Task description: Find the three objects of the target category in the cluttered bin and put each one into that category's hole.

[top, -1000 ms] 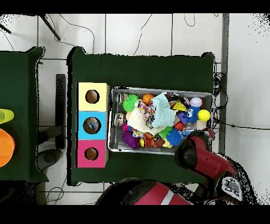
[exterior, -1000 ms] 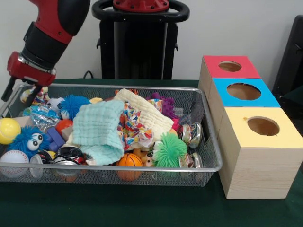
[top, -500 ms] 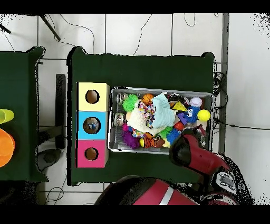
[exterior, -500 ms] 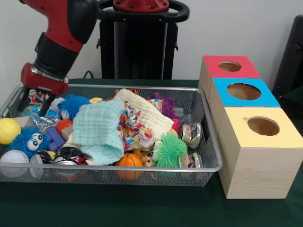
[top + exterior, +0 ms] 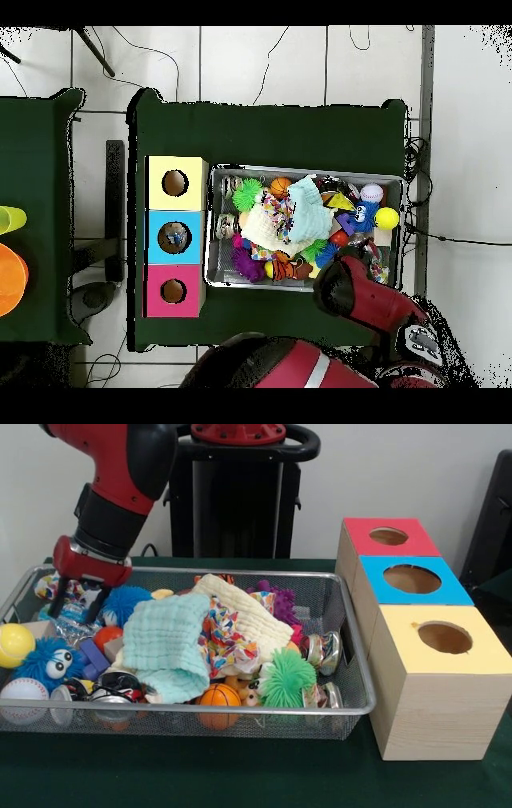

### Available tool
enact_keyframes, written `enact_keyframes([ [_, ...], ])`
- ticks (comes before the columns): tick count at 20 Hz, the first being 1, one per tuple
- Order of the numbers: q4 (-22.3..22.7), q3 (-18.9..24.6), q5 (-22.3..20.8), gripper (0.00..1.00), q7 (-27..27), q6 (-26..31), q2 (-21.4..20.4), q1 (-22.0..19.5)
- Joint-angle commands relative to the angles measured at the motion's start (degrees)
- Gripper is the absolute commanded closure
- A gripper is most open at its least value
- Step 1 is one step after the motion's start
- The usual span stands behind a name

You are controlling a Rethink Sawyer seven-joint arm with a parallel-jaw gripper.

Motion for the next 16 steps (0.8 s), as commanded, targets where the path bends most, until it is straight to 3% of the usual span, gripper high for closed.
enact_keyframes([
  [1,1.38,8.42,-2.36,0.00,13.84,0.20,3.60,-2.68],
  [4,-0.12,8.62,-2.00,0.00,13.40,0.61,6.03,-4.06],
  [6,0.49,16.14,-3.59,0.00,11.25,8.53,6.90,-11.36],
  [10,3.06,23.43,-3.15,0.00,7.05,20.98,5.70,-18.61],
  [12,3.00,23.54,-2.99,0.00,5.89,23.61,5.32,-18.98],
  [16,1.95,23.15,-4.55,0.00,5.21,21.81,5.85,-19.07],
])
